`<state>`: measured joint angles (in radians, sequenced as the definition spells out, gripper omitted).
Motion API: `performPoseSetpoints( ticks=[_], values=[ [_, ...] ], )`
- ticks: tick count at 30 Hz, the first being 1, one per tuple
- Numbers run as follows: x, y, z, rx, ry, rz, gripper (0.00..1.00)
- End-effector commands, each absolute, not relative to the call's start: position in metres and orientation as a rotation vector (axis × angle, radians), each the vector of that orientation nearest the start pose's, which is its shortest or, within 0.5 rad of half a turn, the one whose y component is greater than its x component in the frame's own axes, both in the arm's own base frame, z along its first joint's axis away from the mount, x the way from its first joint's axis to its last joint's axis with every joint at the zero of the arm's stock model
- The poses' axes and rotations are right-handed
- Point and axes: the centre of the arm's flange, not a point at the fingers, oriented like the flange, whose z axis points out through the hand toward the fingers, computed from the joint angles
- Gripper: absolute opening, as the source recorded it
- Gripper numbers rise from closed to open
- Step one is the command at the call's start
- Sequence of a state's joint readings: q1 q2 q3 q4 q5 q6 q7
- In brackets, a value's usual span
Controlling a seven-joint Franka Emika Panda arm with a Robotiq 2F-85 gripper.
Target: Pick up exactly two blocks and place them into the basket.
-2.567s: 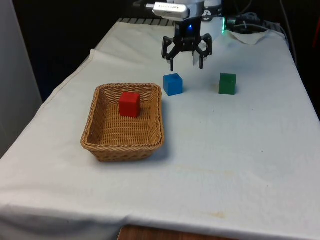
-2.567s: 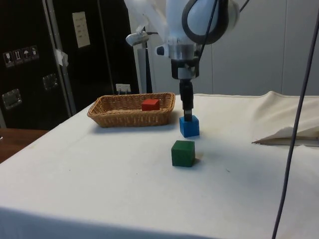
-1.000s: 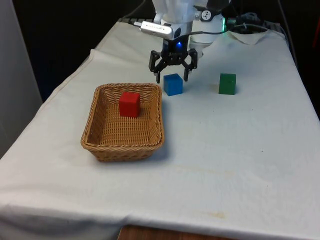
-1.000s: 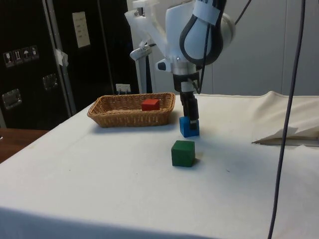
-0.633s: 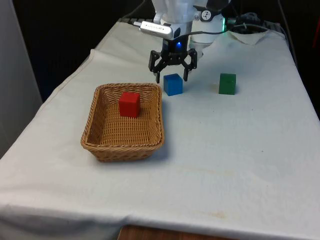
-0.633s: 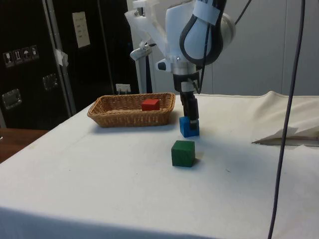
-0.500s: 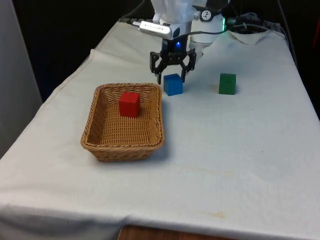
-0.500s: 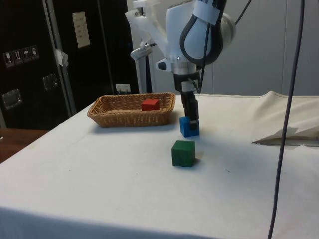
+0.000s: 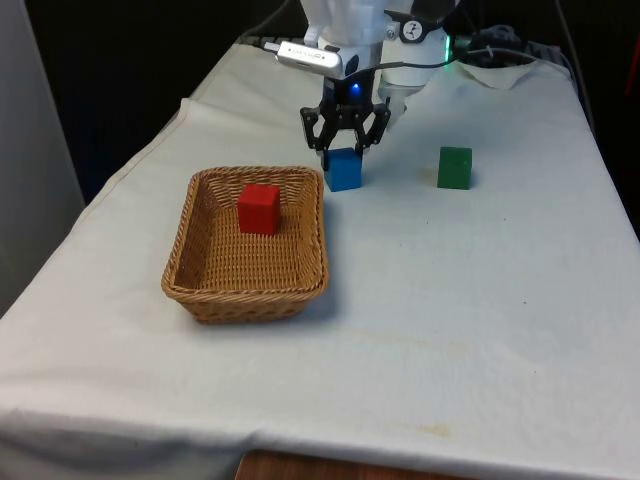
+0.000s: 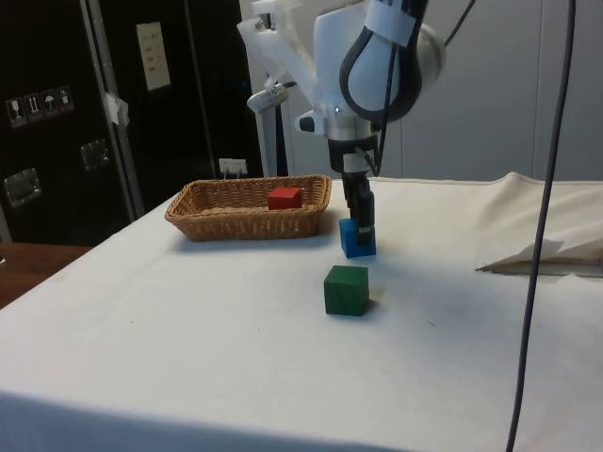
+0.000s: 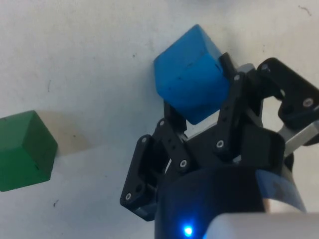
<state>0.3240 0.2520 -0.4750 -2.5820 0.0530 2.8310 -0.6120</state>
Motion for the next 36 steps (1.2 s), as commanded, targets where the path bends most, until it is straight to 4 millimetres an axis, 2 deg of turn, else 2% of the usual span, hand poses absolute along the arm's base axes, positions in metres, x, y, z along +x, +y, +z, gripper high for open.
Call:
performPoseSetpoints(
  ticks=[1,23,35,36],
  values=[
    [0.439,-0.082,0.185,-3.169,-0.682,0.016,0.01],
    [0.452,-0.069,0.243,-3.152,-0.515,-0.135,0.01],
    [0.462,-0.067,0.267,-3.143,-0.441,-0.217,0.01],
    [0.46,-0.067,0.264,-3.143,-0.451,-0.22,0.01]
  ],
)
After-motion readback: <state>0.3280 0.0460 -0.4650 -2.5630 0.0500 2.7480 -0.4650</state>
